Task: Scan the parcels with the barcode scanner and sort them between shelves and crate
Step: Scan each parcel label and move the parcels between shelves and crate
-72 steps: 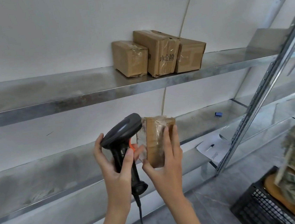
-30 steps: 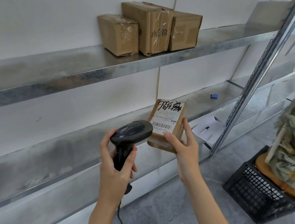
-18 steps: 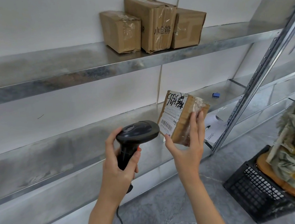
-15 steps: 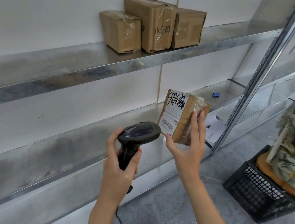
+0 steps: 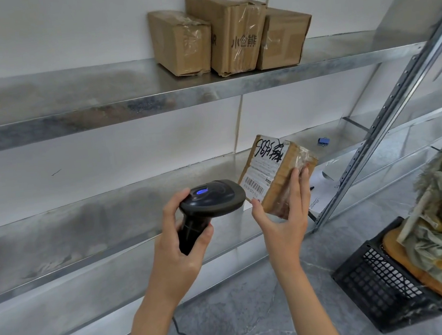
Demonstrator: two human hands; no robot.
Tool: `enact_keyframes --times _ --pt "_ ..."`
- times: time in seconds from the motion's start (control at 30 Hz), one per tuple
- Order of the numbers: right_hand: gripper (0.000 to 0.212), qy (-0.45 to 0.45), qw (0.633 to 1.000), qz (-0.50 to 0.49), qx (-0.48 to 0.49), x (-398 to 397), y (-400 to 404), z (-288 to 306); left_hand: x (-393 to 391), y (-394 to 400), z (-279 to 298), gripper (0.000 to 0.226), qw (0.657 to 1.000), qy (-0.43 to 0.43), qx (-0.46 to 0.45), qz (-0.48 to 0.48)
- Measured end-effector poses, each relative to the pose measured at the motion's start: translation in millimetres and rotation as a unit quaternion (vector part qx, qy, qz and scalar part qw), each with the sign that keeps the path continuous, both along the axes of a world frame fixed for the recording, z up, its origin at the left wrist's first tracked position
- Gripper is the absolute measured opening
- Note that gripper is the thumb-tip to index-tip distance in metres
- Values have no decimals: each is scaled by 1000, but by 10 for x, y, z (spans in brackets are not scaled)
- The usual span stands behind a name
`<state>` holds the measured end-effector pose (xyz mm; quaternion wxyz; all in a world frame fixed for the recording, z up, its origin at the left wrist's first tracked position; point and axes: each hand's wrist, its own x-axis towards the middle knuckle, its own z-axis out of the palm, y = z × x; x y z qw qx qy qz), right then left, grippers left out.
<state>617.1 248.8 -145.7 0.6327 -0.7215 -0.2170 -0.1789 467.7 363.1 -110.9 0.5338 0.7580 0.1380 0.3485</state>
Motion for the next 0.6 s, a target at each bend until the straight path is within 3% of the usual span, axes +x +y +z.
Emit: enact_keyframes --times 0.13,0.27,0.6 --pt "93 14 1000 -3 -6 55 -49 -51 84 -19 -11 70 1000 2 -13 -10" --pt "93 42 999 -16 -11 132 -235 -76 293 -83 -67 74 999 15 -19 -32" --pt "91 76 985 -153 -9 748 -1338 -131 1476 -817 -87 65 982 36 -46 -178"
